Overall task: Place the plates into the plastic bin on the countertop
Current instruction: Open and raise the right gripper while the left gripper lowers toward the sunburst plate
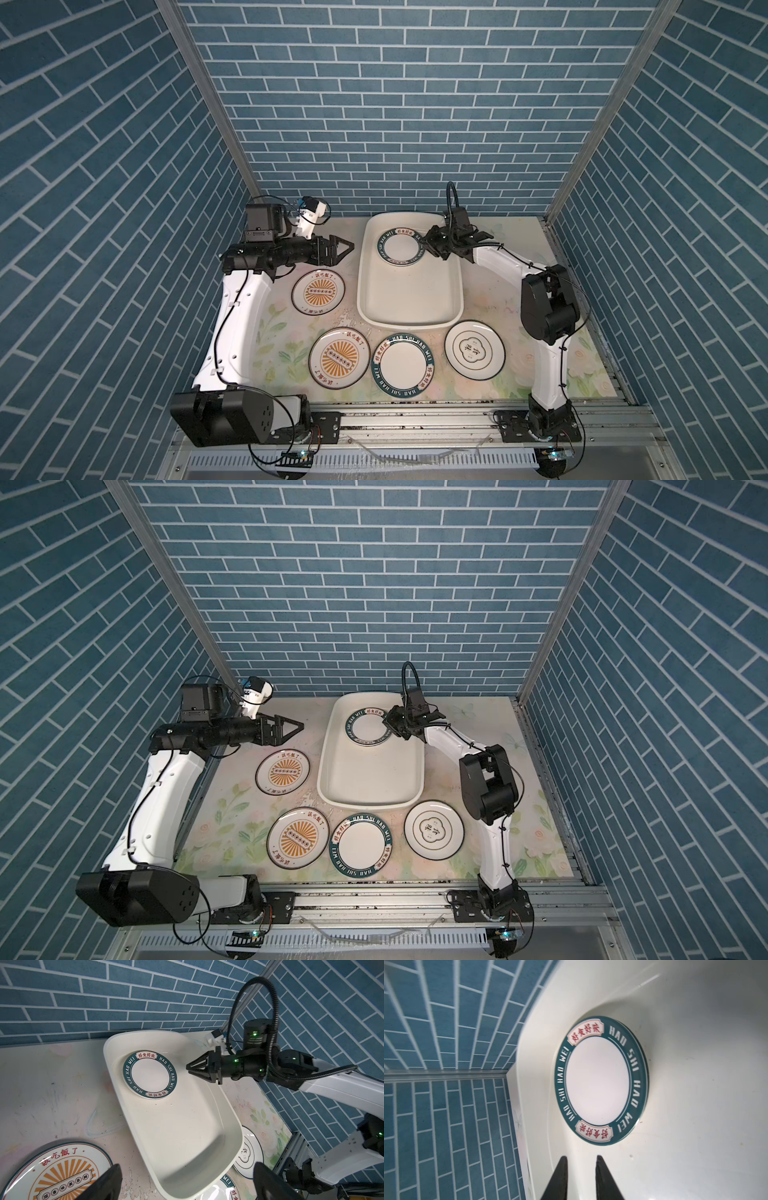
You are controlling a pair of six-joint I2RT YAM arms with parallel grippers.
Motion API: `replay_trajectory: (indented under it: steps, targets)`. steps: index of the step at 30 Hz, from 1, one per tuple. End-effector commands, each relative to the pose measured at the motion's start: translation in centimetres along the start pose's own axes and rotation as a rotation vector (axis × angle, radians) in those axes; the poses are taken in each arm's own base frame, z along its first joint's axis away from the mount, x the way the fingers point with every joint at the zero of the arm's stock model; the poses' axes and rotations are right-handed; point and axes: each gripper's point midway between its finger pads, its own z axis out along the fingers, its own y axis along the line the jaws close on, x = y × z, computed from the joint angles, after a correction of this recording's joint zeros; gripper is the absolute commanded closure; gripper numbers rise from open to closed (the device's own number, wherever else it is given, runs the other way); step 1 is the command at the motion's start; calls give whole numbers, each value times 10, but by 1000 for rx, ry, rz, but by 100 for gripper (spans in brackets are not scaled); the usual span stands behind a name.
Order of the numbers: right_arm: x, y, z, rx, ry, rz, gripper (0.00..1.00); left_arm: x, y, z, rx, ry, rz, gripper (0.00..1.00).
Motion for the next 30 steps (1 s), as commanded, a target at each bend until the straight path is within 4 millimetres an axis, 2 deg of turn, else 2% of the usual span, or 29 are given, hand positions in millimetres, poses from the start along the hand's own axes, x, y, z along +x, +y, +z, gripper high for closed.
replay_trajectory:
  steps: [1,6,10,15,20,25,30]
  targets:
    - [-3,26,-43,-41,-50,-121,75,5,14,-2,-62,-5,-19,0]
    - [2,31,-87,-38,-95,-202,74,16,37,3,-154,35,-43,0]
    - [10,24,-117,-8,-123,-249,73,15,53,-2,-248,37,-29,0]
    - [17,12,-144,17,-158,-270,72,19,55,0,-246,55,-15,0]
    - [29,-7,-161,43,-173,-261,71,30,63,7,-213,89,-84,0]
    - [37,-17,-179,72,-181,-251,70,46,95,7,-192,90,-268,1]
    - [37,-19,-189,74,-203,-258,70,84,140,7,-232,127,-496,2]
